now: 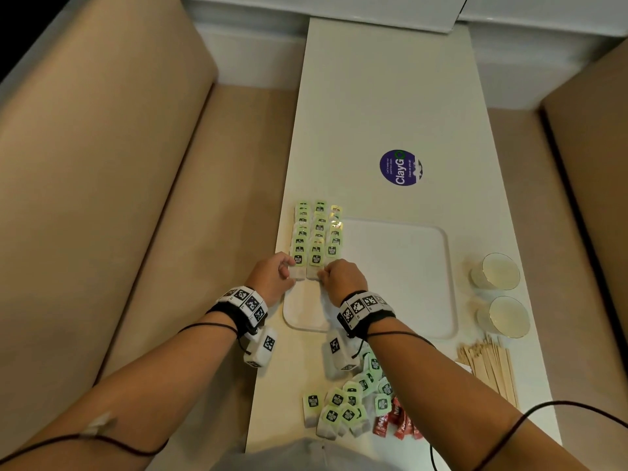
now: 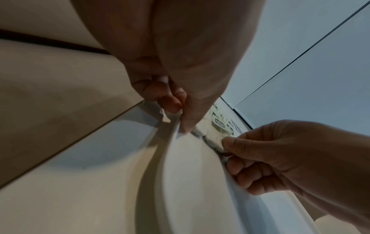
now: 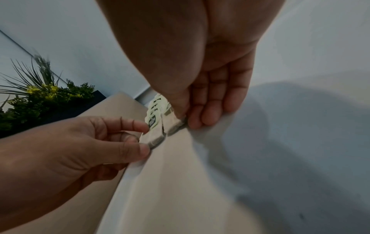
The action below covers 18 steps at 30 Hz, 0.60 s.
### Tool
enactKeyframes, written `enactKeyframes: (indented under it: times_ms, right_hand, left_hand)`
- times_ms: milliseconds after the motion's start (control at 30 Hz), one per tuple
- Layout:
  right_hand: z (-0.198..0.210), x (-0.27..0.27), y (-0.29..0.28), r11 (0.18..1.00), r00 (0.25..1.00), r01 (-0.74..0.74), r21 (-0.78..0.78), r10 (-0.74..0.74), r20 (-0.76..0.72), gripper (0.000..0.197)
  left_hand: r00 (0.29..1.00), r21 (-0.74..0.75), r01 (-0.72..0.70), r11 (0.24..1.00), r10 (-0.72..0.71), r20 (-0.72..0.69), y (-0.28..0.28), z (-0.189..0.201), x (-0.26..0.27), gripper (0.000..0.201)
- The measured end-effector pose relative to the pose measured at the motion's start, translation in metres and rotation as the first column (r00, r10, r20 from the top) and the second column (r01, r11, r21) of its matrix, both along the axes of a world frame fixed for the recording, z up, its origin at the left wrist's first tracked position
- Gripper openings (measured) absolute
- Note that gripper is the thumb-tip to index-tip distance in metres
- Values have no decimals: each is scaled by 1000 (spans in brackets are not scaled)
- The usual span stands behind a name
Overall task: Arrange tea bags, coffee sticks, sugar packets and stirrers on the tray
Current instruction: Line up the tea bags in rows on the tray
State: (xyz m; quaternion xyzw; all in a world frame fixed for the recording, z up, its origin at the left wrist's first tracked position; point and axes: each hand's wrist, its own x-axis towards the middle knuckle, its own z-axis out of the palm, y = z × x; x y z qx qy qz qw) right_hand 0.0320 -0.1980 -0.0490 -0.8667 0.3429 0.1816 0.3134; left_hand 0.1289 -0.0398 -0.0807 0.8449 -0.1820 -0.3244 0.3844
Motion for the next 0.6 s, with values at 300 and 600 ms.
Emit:
enactKeyframes:
  times_ms: [300, 600]
  right_hand:
    - [0, -3, 0, 998, 999, 38, 41, -40, 36, 31]
    - [9, -32, -4, 994, 991, -47, 96, 35, 129, 32]
  left_hand:
    - [1000, -1, 7, 1000, -7, 26, 2, 1, -1, 28]
    - [996, -4, 81, 997, -81, 40, 12, 13, -12, 21]
